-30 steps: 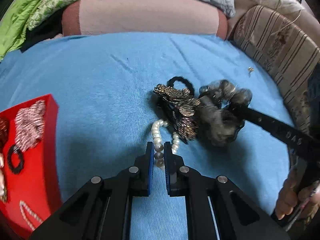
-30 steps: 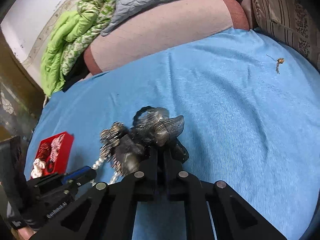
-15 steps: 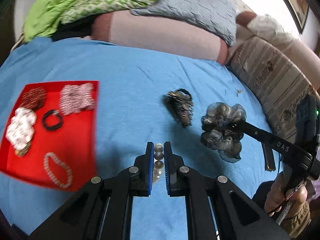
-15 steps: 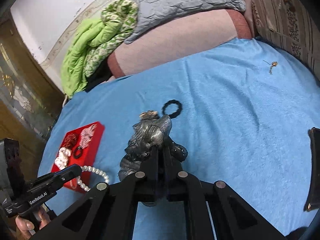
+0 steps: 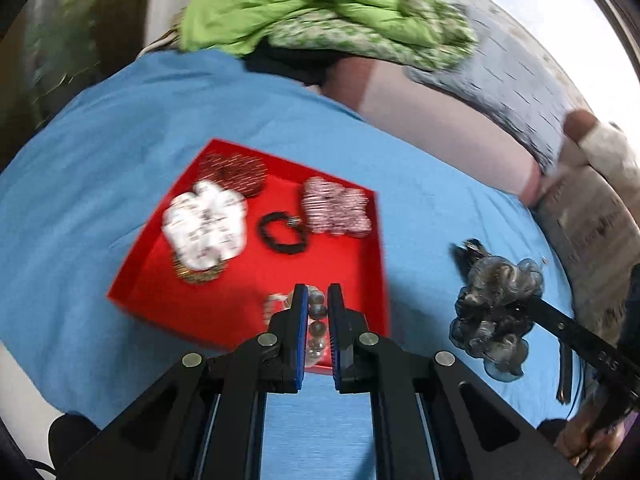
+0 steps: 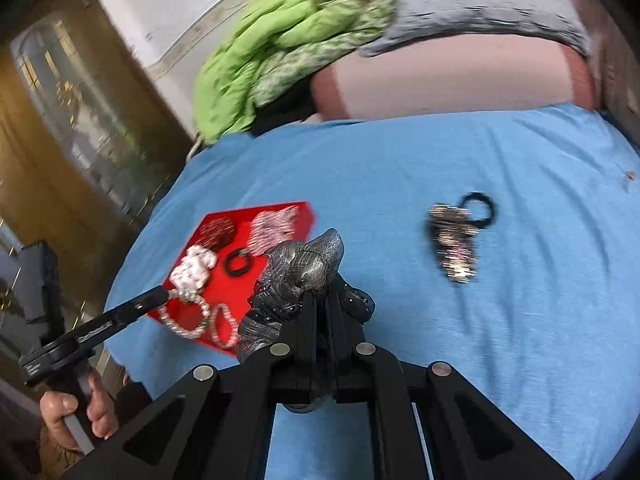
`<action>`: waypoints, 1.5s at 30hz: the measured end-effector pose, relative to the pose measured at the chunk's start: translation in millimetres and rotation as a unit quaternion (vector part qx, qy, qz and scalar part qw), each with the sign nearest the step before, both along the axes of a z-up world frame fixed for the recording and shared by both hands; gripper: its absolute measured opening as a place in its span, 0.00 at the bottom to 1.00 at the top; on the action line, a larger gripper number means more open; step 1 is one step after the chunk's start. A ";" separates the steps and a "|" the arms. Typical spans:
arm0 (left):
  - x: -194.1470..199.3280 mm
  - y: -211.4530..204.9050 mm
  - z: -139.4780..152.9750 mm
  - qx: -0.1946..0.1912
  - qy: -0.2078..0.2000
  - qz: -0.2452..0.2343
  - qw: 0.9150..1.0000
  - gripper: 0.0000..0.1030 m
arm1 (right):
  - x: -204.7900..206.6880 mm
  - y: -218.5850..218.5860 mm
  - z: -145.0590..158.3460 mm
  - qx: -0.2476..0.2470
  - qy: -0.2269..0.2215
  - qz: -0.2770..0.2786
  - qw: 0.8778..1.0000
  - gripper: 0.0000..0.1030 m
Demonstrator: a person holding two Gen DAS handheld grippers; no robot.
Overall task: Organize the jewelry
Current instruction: 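Carry the pearl bracelet and grey scrunchie into the red tray while opening both tools, then move both tools back to the rhinestone claw clip and black hair tie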
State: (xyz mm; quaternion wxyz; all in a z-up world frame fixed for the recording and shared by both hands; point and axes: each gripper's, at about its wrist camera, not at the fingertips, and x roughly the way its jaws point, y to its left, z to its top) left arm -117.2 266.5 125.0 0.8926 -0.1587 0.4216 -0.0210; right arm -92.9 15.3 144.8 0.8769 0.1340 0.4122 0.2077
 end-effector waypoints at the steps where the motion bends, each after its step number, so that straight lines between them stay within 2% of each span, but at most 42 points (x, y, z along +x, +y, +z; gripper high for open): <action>1: 0.3 7.0 -4.2 -0.004 0.004 0.007 1.000 0.09 | 2.1 7.1 0.6 -0.002 0.000 0.007 1.000 0.05; 5: 2.8 29.2 -18.6 -0.016 0.017 0.028 0.999 0.09 | 13.6 40.3 3.7 -0.015 -0.002 0.034 0.999 0.05; 15: 9.9 62.9 -38.5 -0.002 0.031 0.067 0.997 0.09 | 58.7 105.7 -13.6 -0.022 0.022 0.069 0.997 0.05; 21: 12.2 69.2 -46.0 0.009 0.042 0.068 0.997 0.09 | 76.4 137.9 -40.9 -0.066 0.040 0.087 0.993 0.05; 27: 13.0 69.4 -42.9 0.003 0.043 0.060 0.997 0.09 | 89.2 157.0 -63.6 -0.123 0.035 0.095 0.987 0.05; 29: 11.8 68.5 -38.3 0.003 0.038 0.057 0.998 0.11 | 90.2 159.4 -65.1 -0.133 0.032 0.097 0.986 0.08; 31: 9.9 67.3 -33.4 0.008 0.032 0.057 0.998 0.23 | 91.4 158.6 -65.0 -0.137 0.030 0.094 0.986 0.08; 33: 6.4 66.0 -26.1 0.016 0.022 0.062 0.998 0.29 | 91.8 156.3 -63.3 -0.134 0.031 0.091 0.986 0.14; 36: 3.6 63.6 -17.2 0.022 0.012 0.066 0.998 0.34 | 88.0 151.0 -56.5 -0.128 0.024 0.085 0.988 0.27; 38: 2.3 61.3 -12.4 0.027 0.009 0.069 0.997 0.37 | 84.5 149.0 -50.5 -0.124 0.017 0.080 0.989 0.42; 40: -0.1 58.2 -8.4 0.033 0.007 0.071 0.997 0.39 | 79.2 143.6 -43.4 -0.117 0.010 0.073 0.990 0.46; 45: -6.7 48.2 1.5 0.064 -0.001 0.077 0.995 0.44 | 59.0 120.1 -30.0 -0.099 -0.002 0.057 0.994 0.48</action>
